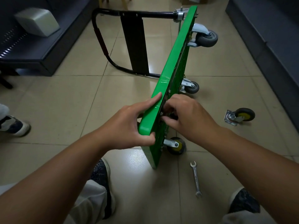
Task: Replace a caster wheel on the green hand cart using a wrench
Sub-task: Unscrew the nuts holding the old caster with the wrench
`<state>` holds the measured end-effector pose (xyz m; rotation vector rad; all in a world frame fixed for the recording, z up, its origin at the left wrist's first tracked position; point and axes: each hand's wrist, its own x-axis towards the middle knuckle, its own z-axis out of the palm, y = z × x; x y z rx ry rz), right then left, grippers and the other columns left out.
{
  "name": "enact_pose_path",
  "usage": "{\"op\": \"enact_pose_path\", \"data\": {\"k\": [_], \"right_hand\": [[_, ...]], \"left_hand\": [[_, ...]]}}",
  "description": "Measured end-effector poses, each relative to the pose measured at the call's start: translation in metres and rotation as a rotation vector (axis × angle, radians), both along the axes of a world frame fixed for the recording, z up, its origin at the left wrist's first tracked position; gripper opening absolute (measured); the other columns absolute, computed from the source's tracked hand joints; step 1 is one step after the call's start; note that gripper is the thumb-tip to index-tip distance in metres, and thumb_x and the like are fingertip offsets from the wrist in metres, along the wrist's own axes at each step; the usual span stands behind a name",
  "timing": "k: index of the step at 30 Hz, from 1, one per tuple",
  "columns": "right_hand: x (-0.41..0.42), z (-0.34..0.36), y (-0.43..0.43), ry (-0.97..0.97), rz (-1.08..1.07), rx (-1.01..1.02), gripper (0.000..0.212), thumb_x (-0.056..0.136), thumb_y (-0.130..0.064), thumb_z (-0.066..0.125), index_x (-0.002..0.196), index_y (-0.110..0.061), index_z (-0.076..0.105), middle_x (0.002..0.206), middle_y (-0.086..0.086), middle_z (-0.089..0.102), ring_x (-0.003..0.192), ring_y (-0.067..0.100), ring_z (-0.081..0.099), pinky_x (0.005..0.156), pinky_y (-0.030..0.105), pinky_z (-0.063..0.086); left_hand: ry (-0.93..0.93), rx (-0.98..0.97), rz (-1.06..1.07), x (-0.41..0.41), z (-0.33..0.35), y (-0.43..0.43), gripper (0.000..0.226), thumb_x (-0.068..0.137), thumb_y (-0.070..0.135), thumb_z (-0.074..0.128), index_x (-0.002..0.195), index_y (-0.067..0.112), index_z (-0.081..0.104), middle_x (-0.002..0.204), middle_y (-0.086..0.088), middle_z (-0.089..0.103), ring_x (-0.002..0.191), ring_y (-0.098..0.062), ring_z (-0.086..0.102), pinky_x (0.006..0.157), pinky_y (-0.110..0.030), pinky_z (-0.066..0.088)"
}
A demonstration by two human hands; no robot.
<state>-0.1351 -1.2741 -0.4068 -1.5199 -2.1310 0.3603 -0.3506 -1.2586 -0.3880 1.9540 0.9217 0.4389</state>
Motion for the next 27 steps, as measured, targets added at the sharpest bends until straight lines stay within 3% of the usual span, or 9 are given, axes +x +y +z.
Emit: {"op": "enact_pose_path", "data": {"k": [9, 17, 22, 27], "right_hand": [[0.0030, -0.0051, -0.0053, 0.005, 0.017, 0.100, 0.020, 0.076, -0.015, 0.080, 0.088, -0.009, 0.065, 0.088, 0.005, 0.063, 0.083, 0.023, 0.057, 0.070, 0.040, 0.052], [0.0000, -0.0091, -0.0091, -0.023, 0.011, 0.140, 0.016, 0.081, -0.017, 0.075, 0.092, -0.011, 0.065, 0.084, 0.004, 0.067, 0.075, 0.026, 0.062, 0.063, 0.038, 0.052], [-0.0009, -0.0063, -0.0096, 0.293, -0.070, -0.079, 0.008, 0.084, -0.020, 0.077, 0.087, -0.016, 0.070, 0.077, -0.008, 0.070, 0.067, 0.009, 0.066, 0.065, 0.032, 0.056], [-0.0015, -0.0048, -0.0080, 0.472, -0.128, -0.177, 0.010, 0.081, -0.010, 0.081, 0.084, -0.014, 0.072, 0.077, -0.005, 0.073, 0.069, 0.011, 0.070, 0.069, 0.031, 0.060]], "left_hand": [[-0.006, 0.005, -0.011, 0.0003, -0.0005, -0.0010, 0.101, 0.076, 0.013, 0.079, 0.158, 0.041, 0.028, 0.147, 0.029, 0.043, 0.118, -0.008, 0.063, 0.082, -0.036, 0.062], [-0.001, 0.003, -0.011, -0.0004, -0.0022, 0.0005, 0.104, 0.077, 0.006, 0.080, 0.158, 0.043, 0.027, 0.154, 0.019, 0.042, 0.115, -0.005, 0.063, 0.081, -0.035, 0.063], [-0.013, -0.008, -0.012, 0.0001, -0.0039, 0.0010, 0.103, 0.078, 0.006, 0.080, 0.158, 0.043, 0.027, 0.155, 0.017, 0.041, 0.115, -0.008, 0.064, 0.080, -0.034, 0.063], [-0.005, 0.001, -0.010, 0.0007, -0.0042, 0.0008, 0.103, 0.076, 0.011, 0.080, 0.158, 0.044, 0.026, 0.155, 0.017, 0.042, 0.115, -0.009, 0.065, 0.081, -0.035, 0.063]]}}
